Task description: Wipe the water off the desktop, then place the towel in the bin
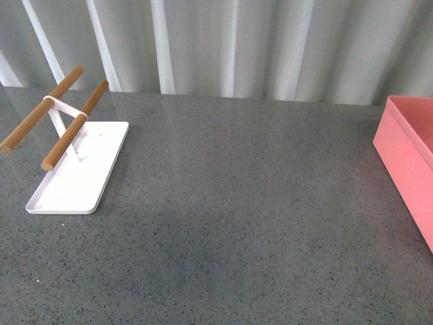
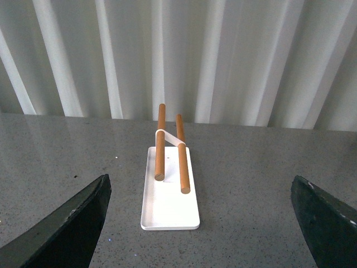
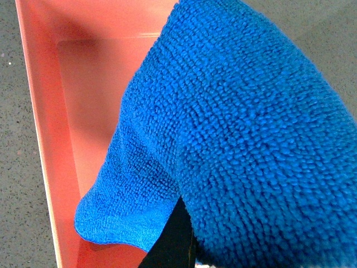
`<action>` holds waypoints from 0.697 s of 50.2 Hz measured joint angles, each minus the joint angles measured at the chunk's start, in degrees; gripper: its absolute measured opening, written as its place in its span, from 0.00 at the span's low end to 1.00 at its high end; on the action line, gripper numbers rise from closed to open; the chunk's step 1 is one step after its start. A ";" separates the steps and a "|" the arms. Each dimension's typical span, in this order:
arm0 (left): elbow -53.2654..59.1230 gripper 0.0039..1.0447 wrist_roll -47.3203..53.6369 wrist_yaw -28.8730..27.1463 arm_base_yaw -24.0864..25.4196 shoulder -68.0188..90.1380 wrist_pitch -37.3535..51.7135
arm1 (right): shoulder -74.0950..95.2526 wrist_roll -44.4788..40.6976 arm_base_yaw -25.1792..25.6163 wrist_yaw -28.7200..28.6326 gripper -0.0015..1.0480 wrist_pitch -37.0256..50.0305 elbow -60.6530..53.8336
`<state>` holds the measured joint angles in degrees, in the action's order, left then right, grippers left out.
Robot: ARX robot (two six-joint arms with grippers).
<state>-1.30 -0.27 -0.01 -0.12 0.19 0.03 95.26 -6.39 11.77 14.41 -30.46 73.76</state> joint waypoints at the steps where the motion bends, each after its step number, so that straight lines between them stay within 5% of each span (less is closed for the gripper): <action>1: 0.02 0.94 0.00 0.00 0.00 0.00 0.00 | 0.00 -0.02 0.04 0.00 0.04 0.00 -0.02; 11: 0.02 0.94 0.00 0.00 0.00 0.00 0.00 | 0.09 0.55 0.15 -1.18 0.08 -2.91 0.28; 35: 0.00 0.94 0.00 0.00 0.00 0.00 0.00 | 0.11 0.90 0.24 -1.22 0.84 -2.99 0.55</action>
<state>-1.30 -0.27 -0.01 -0.12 0.19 0.03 95.37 -5.50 12.01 13.19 -33.45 74.30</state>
